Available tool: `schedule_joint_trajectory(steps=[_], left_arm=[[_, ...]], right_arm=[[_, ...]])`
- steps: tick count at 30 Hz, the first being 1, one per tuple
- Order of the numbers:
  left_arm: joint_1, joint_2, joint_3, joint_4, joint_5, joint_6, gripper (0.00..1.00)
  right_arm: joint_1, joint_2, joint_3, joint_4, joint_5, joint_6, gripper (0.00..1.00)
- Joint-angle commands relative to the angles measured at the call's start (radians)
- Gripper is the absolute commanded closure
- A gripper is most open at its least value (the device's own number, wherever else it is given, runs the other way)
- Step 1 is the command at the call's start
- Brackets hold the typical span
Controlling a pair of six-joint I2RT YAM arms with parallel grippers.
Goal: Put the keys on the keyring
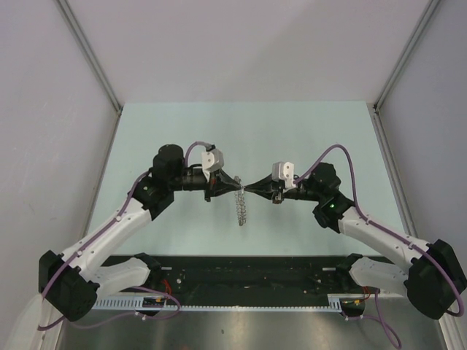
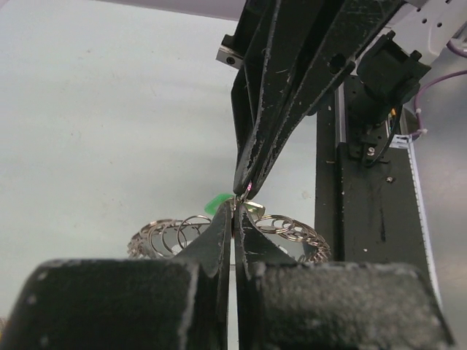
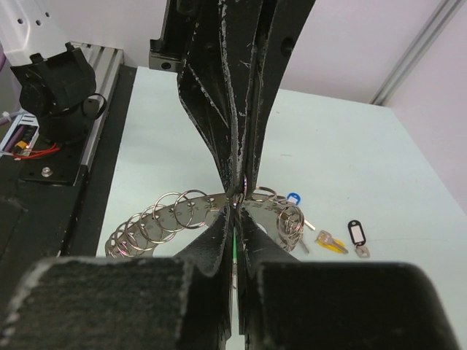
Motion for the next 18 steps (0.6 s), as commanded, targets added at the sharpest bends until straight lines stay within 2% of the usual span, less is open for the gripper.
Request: schedule_joint_trajectory(steps=[1,8,11,13,18], left_arm=[[-0.003,0.005,0.077,-0.019,-0.061,-0.115,1.00],[-0.003,0.014,0.115,-0.074,-0.138,-0.233,0.99],[-0.003,-0.012,0.071,0.007,-0.147,-0.337,1.00],[-0.003,-0.027,0.022,0.132,-0.150,-0.423,1.00],[-0.006,-0.093,-0.078,0.338,-0.239,-0.538,1.00]], right_arm=[[0.021,-0.035,0.040,-0.046,0.024,-0.045,1.00],[0.036,-0.054,0.040,-0.069,0.049,-0.068,1.00],[0.042,-0.052,0.039,-0.072,0.053,-0.073,1.00],[0.047,-0.054,0.040,-0.073,0.055,-0.073,1.00],[0.055,-0.054,0.040,-0.072,0.058,-0.066,1.00]])
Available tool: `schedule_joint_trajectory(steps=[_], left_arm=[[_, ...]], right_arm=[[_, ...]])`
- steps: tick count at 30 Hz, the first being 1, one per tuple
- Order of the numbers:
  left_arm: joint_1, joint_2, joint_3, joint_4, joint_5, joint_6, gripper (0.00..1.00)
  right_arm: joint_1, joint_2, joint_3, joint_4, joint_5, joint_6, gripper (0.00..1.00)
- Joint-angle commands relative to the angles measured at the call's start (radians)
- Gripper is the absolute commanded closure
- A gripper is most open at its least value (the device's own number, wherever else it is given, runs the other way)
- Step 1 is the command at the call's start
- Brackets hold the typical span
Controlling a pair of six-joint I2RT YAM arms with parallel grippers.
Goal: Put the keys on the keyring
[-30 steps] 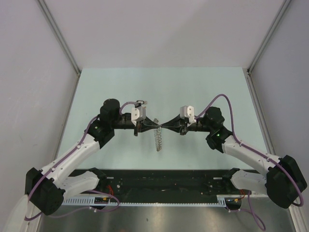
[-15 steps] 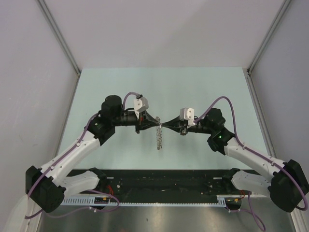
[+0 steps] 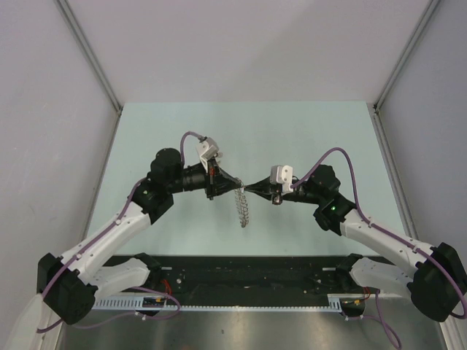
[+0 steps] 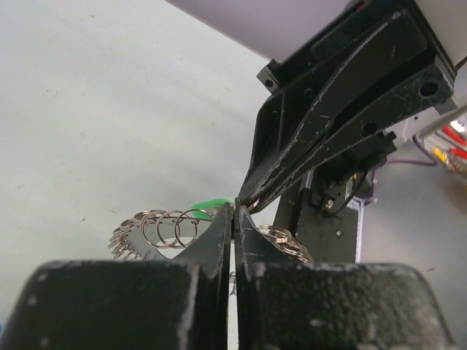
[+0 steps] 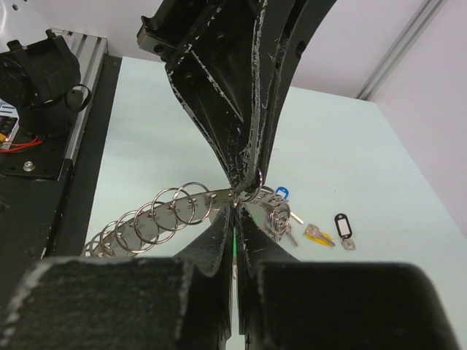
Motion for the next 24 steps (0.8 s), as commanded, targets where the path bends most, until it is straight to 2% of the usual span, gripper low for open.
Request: schedule_joint_trajectory(steps=[1,6,11,14,15,21,24], left_arm=[[-0.002,-0.082,-0.074,0.317,-0.119,-0.172,1.00],[-0.011,-0.132,-0.170,0.469,-0.247,-0.220,1.00],[-0.014,-0.151,-0.280,0.606,-0.258,-0.249,1.00],[-0.014,-0.160,-0.319,0.637,-0.242,-0.255,0.88],[-0.014,-0.163,-0.323,0.635,-0.239,-0.252,0.82],[-0.014,-0.195,-0.329,0.571,-0.230,-0.191,0.66],[-0.011,-0.200,-0.297,0.478,-0.201,-0.113,0.62]], right_arm=[[0.023,-0.018,0.038,-0.004,-0.022,0.006,1.00],[0.027,-0.023,0.038,0.006,-0.014,0.027,1.00],[0.025,-0.038,0.038,0.005,-0.005,0.029,1.00],[0.023,-0.040,0.038,0.005,-0.010,0.024,1.00],[0.020,-0.041,0.037,0.003,-0.011,0.023,1.00],[0.017,-0.032,0.064,-0.058,-0.042,-0.010,1.00],[0.019,-0.029,0.073,-0.079,-0.054,-0.022,1.00]])
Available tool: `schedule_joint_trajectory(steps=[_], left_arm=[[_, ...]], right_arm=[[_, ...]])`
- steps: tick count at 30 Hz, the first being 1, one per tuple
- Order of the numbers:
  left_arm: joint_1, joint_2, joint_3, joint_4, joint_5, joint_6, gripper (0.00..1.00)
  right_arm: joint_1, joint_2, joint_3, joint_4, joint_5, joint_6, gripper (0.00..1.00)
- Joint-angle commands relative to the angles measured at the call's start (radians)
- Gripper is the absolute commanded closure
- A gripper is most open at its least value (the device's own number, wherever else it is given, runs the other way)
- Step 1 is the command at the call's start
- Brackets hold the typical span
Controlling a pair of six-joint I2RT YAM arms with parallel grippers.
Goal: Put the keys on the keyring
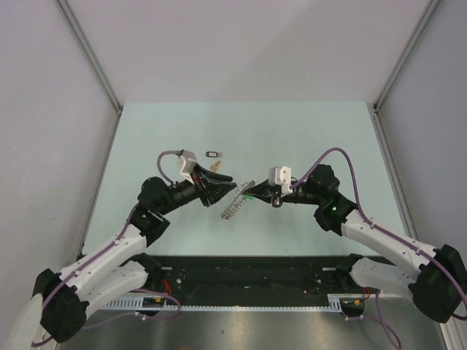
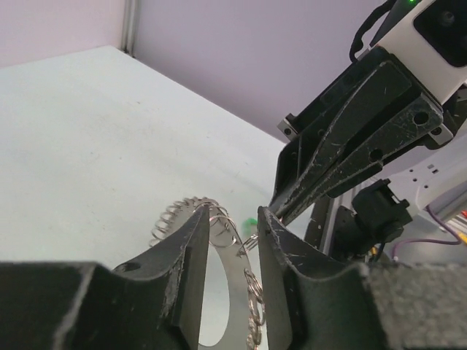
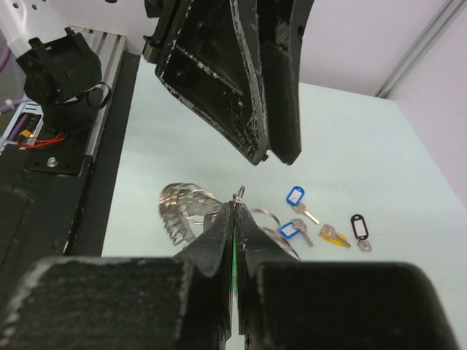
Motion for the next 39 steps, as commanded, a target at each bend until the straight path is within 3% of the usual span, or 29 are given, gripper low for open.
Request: schedule_joint_trajectory(steps=[1,13,14,18,22,36,39], left_arm=[[0.015,-0.027,0.063,-0.087,0.013,0.142,0.61],[0.055,0.134,0.405,-0.737,0.412,0.765,0.40],[0.055,0.161,0.422,-0.776,0.423,0.797,0.32],[0.053,0.217,0.517,-0.952,0.455,0.931,0.31],[0.033,0.246,0.531,-0.971,0.454,0.942,0.34],[-0.025,0.324,0.551,-0.948,0.412,0.913,0.57],[-0.025,0.330,0.553,-0.957,0.414,0.913,0.68]], right_arm=[[0.004,-0.012,0.059,-0.036,-0.046,-0.035,1.00],[-0.013,-0.003,0.091,-0.119,-0.093,-0.072,1.00],[-0.013,-0.003,0.091,-0.125,-0.096,-0.075,1.00],[-0.013,0.000,0.093,-0.130,-0.096,-0.078,1.00],[-0.015,0.005,0.094,-0.128,-0.096,-0.078,1.00],[-0.013,0.014,0.094,-0.125,-0.098,-0.075,1.00],[-0.015,0.014,0.094,-0.126,-0.096,-0.075,1.00]])
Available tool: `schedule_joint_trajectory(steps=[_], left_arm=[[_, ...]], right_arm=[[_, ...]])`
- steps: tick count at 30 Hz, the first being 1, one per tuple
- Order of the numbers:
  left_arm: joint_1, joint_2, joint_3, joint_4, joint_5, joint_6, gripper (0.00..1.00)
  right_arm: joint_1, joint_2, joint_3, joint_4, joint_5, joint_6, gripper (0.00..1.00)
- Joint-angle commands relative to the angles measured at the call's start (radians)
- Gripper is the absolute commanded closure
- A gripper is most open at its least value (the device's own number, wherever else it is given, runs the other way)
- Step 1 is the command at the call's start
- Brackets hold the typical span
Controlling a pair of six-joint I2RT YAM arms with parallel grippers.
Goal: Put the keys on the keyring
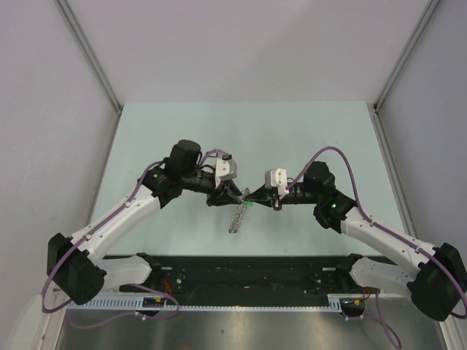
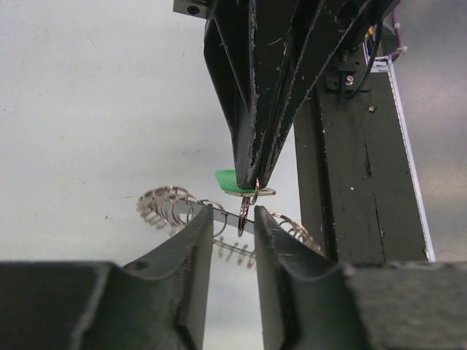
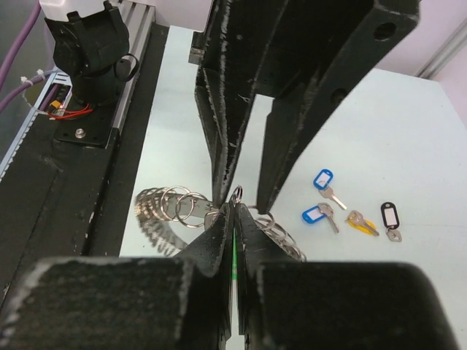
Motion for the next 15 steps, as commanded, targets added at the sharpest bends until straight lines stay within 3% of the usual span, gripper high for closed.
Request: schedule_joint_trajectory(steps=[1,3,5,10,15], left_arm=[[-0.008,0.006,0.045,-0.020,0.019,0.029,0.76],[-0.009,0.005,0.045,-0.036,0.018,0.033,0.84],[-0.009,-0.004,0.042,-0.045,-0.001,0.035,0.98],[-0.002,-0.047,0.005,0.016,-0.064,-0.011,1.00],[0.052,-0.087,-0.053,0.165,-0.085,-0.216,1.00]], right_arm=[[-0.002,-0.006,0.056,0.041,-0.013,-0.007,1.00],[-0.004,-0.009,0.055,0.038,-0.010,-0.007,1.00],[-0.008,-0.014,0.055,0.031,-0.009,-0.009,1.00],[-0.027,-0.028,0.056,0.015,-0.015,-0.010,1.00],[-0.030,-0.035,0.055,0.007,-0.023,-0.015,1.00]])
